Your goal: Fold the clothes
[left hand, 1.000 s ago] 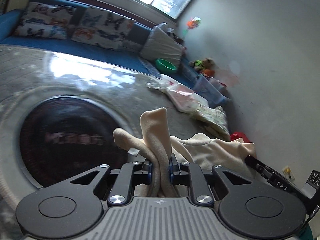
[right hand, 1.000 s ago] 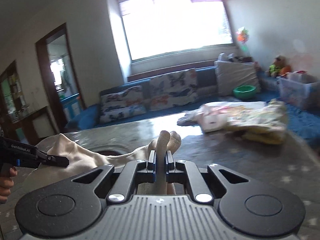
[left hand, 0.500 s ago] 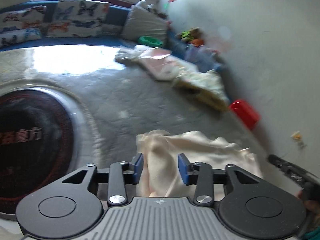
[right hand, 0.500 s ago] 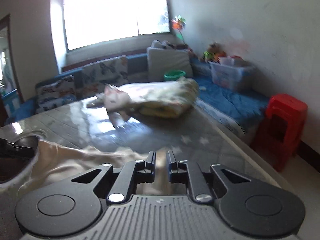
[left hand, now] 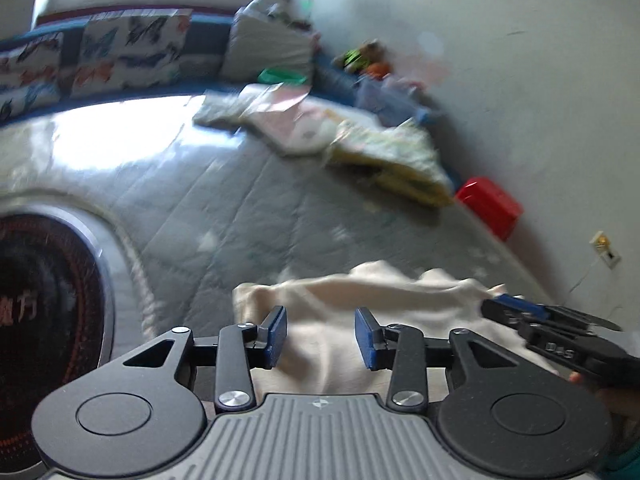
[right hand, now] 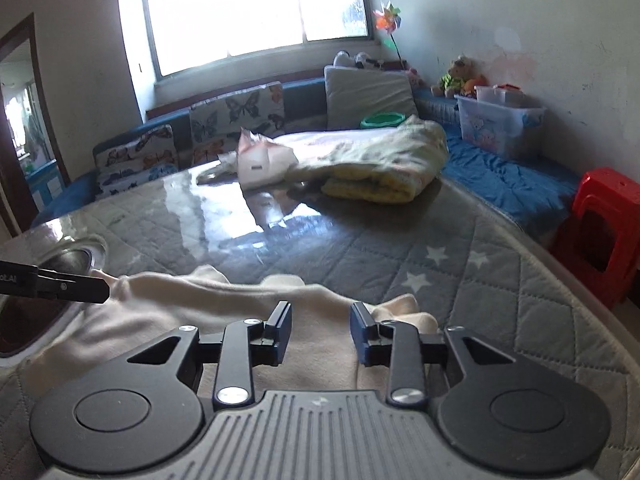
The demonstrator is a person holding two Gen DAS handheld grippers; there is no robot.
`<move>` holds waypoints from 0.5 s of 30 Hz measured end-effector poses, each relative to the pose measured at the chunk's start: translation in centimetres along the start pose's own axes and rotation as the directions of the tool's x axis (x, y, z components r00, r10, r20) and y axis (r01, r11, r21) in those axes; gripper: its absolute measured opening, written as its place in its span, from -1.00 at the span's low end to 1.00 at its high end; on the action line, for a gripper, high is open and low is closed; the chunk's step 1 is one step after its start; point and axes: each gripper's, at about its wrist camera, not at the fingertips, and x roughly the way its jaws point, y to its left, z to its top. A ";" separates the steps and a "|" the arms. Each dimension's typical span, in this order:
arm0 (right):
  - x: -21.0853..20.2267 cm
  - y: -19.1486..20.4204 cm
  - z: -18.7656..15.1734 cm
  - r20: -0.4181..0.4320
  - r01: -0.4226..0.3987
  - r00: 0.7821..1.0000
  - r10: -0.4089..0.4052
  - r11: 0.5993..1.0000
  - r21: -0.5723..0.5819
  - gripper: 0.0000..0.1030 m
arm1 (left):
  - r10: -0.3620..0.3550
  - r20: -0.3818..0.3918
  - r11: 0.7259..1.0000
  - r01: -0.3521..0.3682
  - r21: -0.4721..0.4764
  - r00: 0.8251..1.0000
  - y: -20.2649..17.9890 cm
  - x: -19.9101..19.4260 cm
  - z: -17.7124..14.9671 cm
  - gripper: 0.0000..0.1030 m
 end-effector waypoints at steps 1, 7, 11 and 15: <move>0.1 -0.1 -0.1 -0.006 0.005 1.000 -0.005 1.000 0.002 -0.38 | 0.006 -0.015 1.000 -0.006 -0.016 1.000 0.4 0.5 0.0 -0.22; -1.7 0.4 -0.1 -0.008 0.008 1.000 -0.009 0.999 -0.031 0.04 | 0.025 0.031 1.000 -0.025 0.002 0.999 -0.6 -1.7 -0.2 0.15; -3.2 1.5 -0.1 -0.016 0.003 1.000 -0.004 0.999 -0.049 0.22 | 0.059 0.053 0.997 -0.062 0.043 0.997 -2.4 -3.1 -1.0 0.37; -4.6 2.7 -0.6 -0.014 0.000 1.000 0.000 0.998 -0.065 0.38 | 0.097 0.063 0.991 -0.102 0.086 0.993 -4.0 -4.2 -2.2 0.51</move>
